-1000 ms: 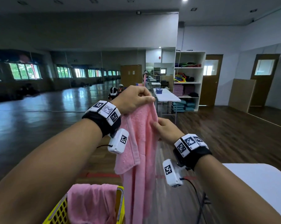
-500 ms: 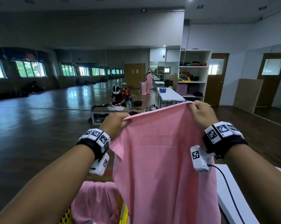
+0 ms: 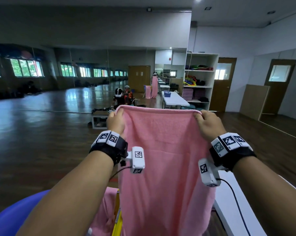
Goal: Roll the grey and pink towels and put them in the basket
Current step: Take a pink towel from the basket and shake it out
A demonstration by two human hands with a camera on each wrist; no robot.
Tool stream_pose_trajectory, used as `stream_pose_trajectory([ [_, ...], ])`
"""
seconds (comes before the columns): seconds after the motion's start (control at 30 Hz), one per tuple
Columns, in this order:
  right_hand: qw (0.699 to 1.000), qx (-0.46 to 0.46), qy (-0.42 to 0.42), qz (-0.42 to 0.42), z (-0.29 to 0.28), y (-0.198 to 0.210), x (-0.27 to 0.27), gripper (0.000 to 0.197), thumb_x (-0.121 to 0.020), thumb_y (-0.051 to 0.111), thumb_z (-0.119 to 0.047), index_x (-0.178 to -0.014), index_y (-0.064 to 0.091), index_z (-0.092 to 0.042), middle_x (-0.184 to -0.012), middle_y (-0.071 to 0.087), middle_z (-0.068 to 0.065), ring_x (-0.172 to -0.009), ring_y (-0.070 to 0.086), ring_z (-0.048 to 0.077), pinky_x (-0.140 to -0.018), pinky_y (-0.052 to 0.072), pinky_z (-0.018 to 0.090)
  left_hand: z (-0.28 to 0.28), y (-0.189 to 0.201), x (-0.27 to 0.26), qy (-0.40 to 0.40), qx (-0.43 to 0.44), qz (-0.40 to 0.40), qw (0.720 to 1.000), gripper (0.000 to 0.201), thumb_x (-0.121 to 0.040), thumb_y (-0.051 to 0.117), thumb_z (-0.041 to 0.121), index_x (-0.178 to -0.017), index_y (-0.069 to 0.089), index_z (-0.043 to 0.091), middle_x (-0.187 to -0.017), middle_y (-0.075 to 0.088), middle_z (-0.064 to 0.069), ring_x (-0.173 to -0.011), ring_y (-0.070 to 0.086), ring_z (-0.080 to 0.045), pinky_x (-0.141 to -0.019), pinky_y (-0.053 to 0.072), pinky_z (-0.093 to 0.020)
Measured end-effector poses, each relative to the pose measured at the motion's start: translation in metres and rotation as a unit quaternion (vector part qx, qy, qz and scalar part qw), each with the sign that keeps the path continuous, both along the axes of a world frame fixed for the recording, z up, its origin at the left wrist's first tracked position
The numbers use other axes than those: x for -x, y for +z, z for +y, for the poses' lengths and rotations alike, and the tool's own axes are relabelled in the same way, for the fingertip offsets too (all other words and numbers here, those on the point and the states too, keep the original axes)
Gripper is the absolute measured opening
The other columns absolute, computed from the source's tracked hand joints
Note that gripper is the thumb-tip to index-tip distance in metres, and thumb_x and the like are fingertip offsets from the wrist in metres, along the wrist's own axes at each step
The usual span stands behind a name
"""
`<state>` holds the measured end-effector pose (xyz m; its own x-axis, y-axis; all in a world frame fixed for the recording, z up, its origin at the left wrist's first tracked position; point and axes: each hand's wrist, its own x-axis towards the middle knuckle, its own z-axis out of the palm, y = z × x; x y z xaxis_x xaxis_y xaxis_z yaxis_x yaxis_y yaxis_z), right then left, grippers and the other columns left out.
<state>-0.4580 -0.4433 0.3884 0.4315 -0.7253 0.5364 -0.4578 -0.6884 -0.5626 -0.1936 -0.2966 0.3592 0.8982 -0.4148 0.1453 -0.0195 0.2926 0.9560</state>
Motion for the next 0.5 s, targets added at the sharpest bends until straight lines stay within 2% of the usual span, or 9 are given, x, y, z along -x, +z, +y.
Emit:
stream_pose_trajectory([
  [0.03, 1.000, 0.001, 0.015, -0.008, 0.001, 0.002, 0.002, 0.027, -0.101, 0.041, -0.030, -0.080, 0.054, -0.017, -0.080, 0.054, 0.001, -0.079, 0.049, 0.022, -0.068, 0.031, 0.030, -0.005, 0.009, 0.012, -0.023, 0.034, 0.025, 0.999, 0.036, -0.094, 0.054, 0.035, -0.115, 0.058, 0.006, -0.119, 0.062, -0.020, -0.109, 0.062, -0.034, -0.099, 0.048, -0.053],
  [0.1, 0.999, 0.004, 0.048, -0.019, 0.003, 0.005, 0.007, 0.029, -0.101, 0.042, -0.029, -0.078, 0.055, -0.017, -0.079, 0.057, 0.001, -0.080, 0.052, 0.023, -0.067, 0.032, 0.031, -0.011, 0.027, 0.037, -0.050, 0.061, 0.014, 0.997, 0.042, -0.094, 0.052, 0.044, -0.116, 0.055, 0.009, -0.116, 0.062, -0.016, -0.107, 0.062, -0.031, -0.098, 0.049, -0.053],
  [0.2, 0.996, 0.007, 0.080, -0.027, 0.007, 0.009, 0.014, 0.028, -0.100, 0.045, -0.030, -0.085, 0.063, -0.013, -0.083, 0.063, 0.003, -0.082, 0.056, 0.022, -0.070, 0.039, 0.032, -0.012, 0.044, 0.074, -0.130, -0.041, -0.168, 0.976, 0.064, -0.080, 0.049, 0.077, -0.109, 0.055, 0.021, -0.108, 0.064, -0.005, -0.099, 0.065, -0.022, -0.085, 0.054, -0.042],
  [0.27, 0.996, 0.020, 0.084, -0.033, 0.010, 0.010, 0.015, 0.027, -0.098, 0.048, -0.031, -0.085, 0.065, -0.015, -0.082, 0.064, 0.002, -0.081, 0.057, 0.021, -0.070, 0.039, 0.031, -0.014, 0.047, 0.095, -0.221, -0.147, -0.331, 0.905, 0.069, -0.068, 0.049, 0.087, -0.104, 0.057, 0.028, -0.104, 0.064, 0.005, -0.094, 0.064, -0.013, -0.078, 0.053, -0.033],
  [0.33, 0.995, 0.032, 0.087, -0.039, 0.014, 0.010, 0.015, 0.027, -0.097, 0.050, -0.031, -0.076, 0.062, -0.018, -0.074, 0.062, 0.000, -0.075, 0.056, 0.019, -0.065, 0.037, 0.030, -0.021, 0.042, 0.113, -0.233, -0.281, -0.493, 0.790, 0.067, -0.062, 0.051, 0.090, -0.094, 0.062, 0.033, -0.096, 0.065, 0.012, -0.085, 0.063, -0.006, -0.068, 0.049, -0.026],
  [0.37, 0.995, 0.039, 0.087, -0.039, 0.016, 0.011, 0.014, 0.030, -0.096, 0.051, -0.032, -0.072, 0.060, -0.016, -0.070, 0.061, 0.000, -0.071, 0.055, 0.019, -0.061, 0.036, 0.030, -0.024, 0.037, 0.119, -0.204, -0.325, -0.555, 0.738, 0.064, -0.063, 0.051, 0.089, -0.084, 0.064, 0.030, -0.086, 0.066, 0.013, -0.078, 0.062, -0.006, -0.063, 0.048, -0.026],
  [0.4, 0.995, 0.044, 0.086, -0.036, 0.019, 0.011, 0.015, 0.032, -0.096, 0.052, -0.032, -0.071, 0.060, -0.013, -0.068, 0.061, 0.002, -0.068, 0.055, 0.019, -0.059, 0.036, 0.030, -0.027, 0.033, 0.124, -0.179, -0.341, -0.590, 0.709, 0.059, -0.069, 0.052, 0.084, -0.076, 0.064, 0.026, -0.076, 0.066, 0.011, -0.071, 0.062, -0.009, -0.060, 0.048, -0.027],
  [0.43, 0.995, 0.050, 0.085, -0.033, 0.021, 0.011, 0.015, 0.033, -0.095, 0.053, -0.032, -0.071, 0.061, -0.011, -0.068, 0.061, 0.004, -0.068, 0.055, 0.020, -0.060, 0.036, 0.031, -0.030, 0.029, 0.127, -0.168, -0.337, -0.601, 0.706, 0.052, -0.077, 0.054, 0.073, -0.069, 0.064, 0.022, -0.068, 0.065, 0.008, -0.066, 0.062, -0.013, -0.058, 0.049, -0.028],
  [0.5, 0.994, 0.062, 0.083, -0.022, 0.023, 0.012, 0.020, 0.034, -0.094, 0.055, -0.033, -0.071, 0.060, -0.009, -0.067, 0.061, 0.006, -0.067, 0.055, 0.021, -0.061, 0.037, 0.032, -0.031, 0.027, 0.125, -0.152, -0.308, -0.582, 0.737, 0.039, -0.088, 0.056, 0.046, -0.061, 0.060, 0.018, -0.059, 0.062, 0.003, -0.060, 0.061, -0.019, -0.055, 0.048, -0.029],
])
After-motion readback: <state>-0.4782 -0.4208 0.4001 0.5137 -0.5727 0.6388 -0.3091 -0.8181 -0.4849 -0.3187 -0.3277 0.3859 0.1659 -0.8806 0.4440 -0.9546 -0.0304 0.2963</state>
